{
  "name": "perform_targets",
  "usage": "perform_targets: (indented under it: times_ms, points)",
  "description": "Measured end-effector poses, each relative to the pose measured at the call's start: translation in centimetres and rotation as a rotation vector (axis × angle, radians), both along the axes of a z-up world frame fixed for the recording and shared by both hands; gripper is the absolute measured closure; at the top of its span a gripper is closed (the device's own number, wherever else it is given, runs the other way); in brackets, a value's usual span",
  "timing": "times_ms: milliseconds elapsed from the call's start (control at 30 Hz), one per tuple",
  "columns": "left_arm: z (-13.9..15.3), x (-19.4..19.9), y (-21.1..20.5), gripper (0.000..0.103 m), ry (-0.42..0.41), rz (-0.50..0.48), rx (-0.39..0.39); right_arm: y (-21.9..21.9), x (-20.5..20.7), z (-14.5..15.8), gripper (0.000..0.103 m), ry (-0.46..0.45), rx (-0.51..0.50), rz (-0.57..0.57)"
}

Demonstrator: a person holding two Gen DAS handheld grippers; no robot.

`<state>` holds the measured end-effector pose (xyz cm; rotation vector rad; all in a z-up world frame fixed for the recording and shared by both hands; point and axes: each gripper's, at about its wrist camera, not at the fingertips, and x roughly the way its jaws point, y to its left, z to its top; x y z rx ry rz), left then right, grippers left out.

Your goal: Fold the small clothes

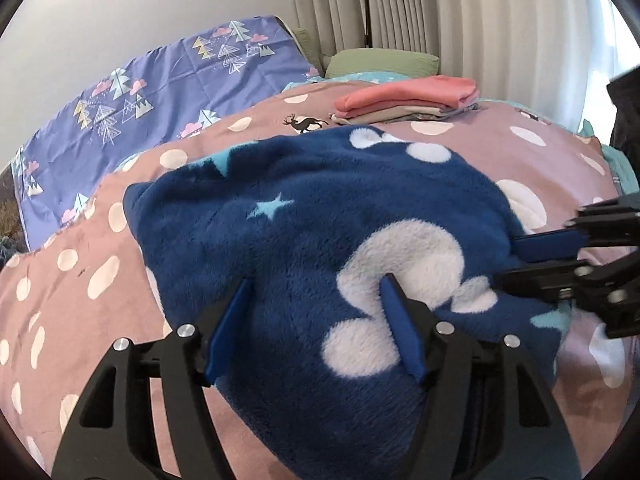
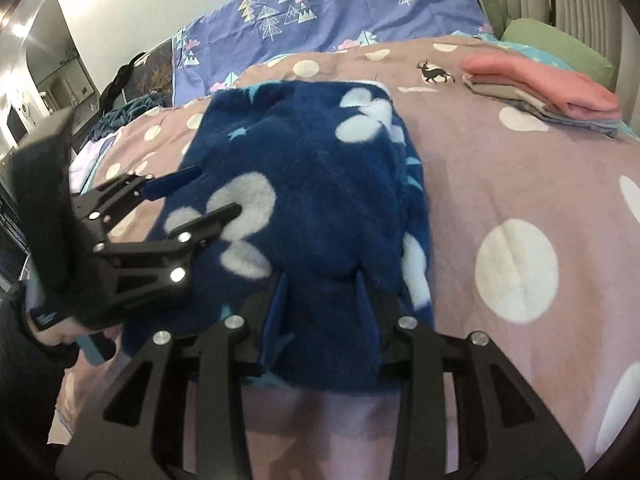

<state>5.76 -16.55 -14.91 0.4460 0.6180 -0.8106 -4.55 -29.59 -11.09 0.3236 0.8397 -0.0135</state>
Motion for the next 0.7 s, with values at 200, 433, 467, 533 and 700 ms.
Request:
perform_targets:
  times_ms: [200,433,467,533,700]
  points:
    - [-0.2,-0.2,0.4,0.037,0.001,0.017,-0.012,-1.8,-5.4,0.0,0.027,-0.079,0.206,-0.109]
    - [-0.2,-0.4,0.1,0.037,0.001,0.02,-0.027,-4.6,-7.0,-6.0,0.015,0.055,0.598,-0.25]
    - [-0.2,-0.4,0.1,0.037,0.0,0.02,-0.025,-4.8,-6.7,-6.4,0.013,0.06,0.63,-0.263]
    - [-0.2,-0.4,0.1,0.037,0.002,0.021,-0.027,-5.1,-6.4,-6.4,0.005,0.024,0.675,-0.285]
    - [-0.2,-0.3,0.4,0.037,0.003,0.026,-0.033,-5.1,-3.3,-6.7,0.002,0.052,0.679,-0.328]
